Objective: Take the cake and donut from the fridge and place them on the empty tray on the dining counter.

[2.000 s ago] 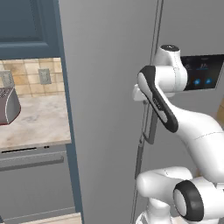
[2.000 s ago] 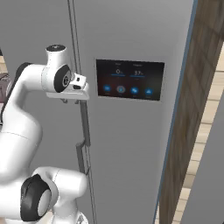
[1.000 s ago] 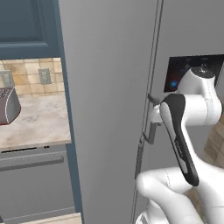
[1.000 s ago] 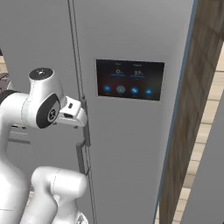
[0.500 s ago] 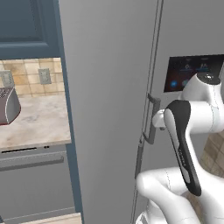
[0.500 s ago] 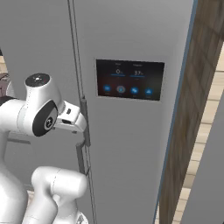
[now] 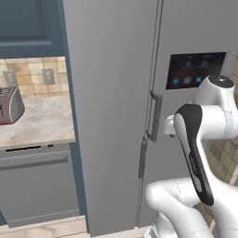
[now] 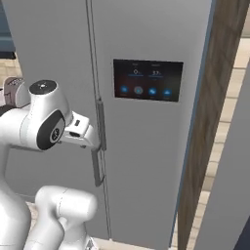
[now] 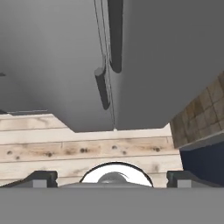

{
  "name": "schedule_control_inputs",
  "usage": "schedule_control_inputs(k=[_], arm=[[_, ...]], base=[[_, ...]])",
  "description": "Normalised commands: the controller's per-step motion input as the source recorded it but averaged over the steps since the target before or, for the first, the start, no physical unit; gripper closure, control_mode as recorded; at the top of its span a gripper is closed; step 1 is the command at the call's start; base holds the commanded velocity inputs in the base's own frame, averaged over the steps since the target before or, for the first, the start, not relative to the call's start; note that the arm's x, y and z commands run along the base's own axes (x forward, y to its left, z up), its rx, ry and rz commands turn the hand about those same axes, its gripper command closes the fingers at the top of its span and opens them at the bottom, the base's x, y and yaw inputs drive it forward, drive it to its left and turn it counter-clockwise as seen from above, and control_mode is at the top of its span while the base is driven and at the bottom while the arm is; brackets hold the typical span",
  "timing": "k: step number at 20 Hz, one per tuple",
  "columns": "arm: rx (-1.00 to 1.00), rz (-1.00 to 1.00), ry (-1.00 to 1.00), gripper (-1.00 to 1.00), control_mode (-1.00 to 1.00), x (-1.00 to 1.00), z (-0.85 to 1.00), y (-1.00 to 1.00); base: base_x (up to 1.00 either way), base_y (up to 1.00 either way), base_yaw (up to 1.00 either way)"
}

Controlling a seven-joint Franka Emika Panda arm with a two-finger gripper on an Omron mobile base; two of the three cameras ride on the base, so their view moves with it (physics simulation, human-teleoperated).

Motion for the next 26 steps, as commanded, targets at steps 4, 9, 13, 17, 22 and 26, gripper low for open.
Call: schedule_control_inputs(k=[4, 9, 13, 17, 22, 26], arm=[[0.00, 0.00, 0.00, -1.00, 1.00, 0.00, 0.00, 0.00], [0.00, 0.00, 0.00, -1.00, 1.00, 0.00, 0.00, 0.00], [0.00, 0.00, 0.00, -1.00, 1.00, 0.00, 0.00, 0.00], [0.00, 0.00, 0.00, -1.00, 1.00, 0.00, 0.00, 0.00], [0.00, 0.00, -0.06, -1.00, -1.00, -0.03, -0.01, 0.00], [0.01, 0.00, -0.19, -1.00, -1.00, 0.31, 0.02, -0.08]], base=[[-0.59, 0.00, 0.00], [-0.51, 0.00, 0.00], [-0.52, 0.00, 0.00], [-0.42, 0.00, 0.00], [-0.12, 0.00, 0.00], [0.00, 0.00, 0.00]])
